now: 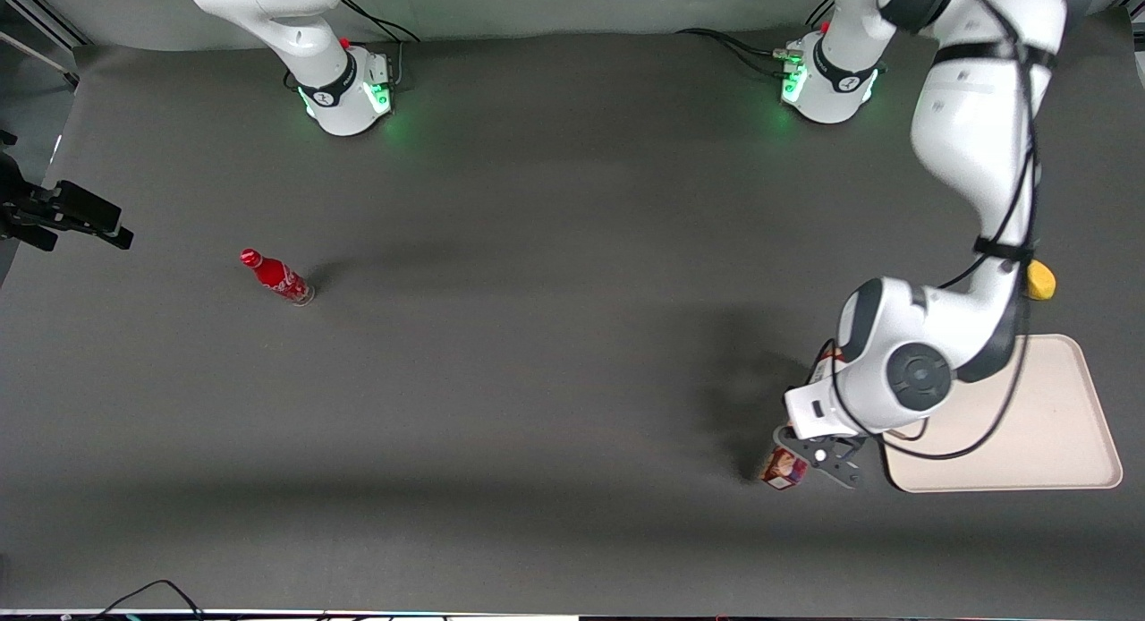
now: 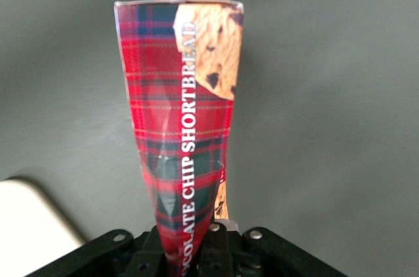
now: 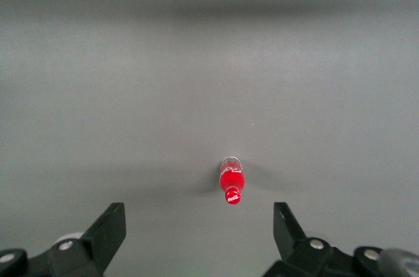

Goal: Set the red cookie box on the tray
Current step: 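Carry the upright box with the left gripper over the cream tray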

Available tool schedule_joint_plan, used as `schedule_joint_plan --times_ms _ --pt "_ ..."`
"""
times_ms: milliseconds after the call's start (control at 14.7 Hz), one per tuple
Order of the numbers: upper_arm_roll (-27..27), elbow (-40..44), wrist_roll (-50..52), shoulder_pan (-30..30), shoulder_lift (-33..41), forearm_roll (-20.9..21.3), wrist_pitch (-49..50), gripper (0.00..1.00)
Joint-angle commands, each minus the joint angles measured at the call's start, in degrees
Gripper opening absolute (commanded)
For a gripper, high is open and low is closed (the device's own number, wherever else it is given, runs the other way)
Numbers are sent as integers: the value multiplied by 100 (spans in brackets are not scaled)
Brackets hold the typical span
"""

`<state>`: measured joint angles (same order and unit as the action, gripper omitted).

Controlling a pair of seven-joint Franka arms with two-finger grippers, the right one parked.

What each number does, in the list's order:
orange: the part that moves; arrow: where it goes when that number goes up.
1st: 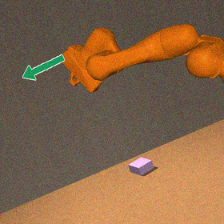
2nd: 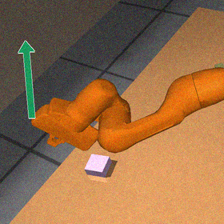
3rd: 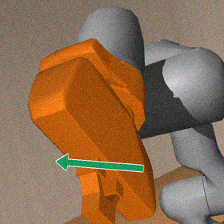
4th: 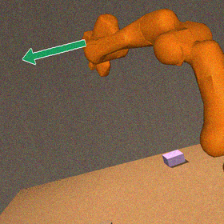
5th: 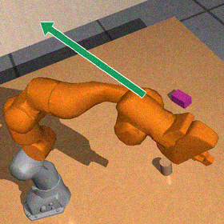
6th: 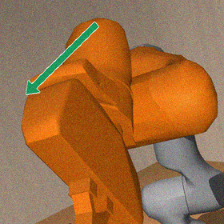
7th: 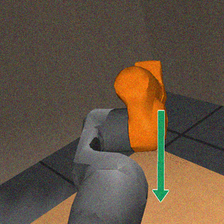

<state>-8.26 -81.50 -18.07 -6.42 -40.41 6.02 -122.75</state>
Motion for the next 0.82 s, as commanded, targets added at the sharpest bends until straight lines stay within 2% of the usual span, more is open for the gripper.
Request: schedule_joint_plan --times_ms 0,204,408,748 --pt "87 -94 -57 -8 1138 -39 1066 0" --pt "219 292 -4 27 1675 -65 2261 0" --pt "657 249 470 27 2159 -110 2606 0" --pt "1738 240 392 106 2028 -127 2598 0"
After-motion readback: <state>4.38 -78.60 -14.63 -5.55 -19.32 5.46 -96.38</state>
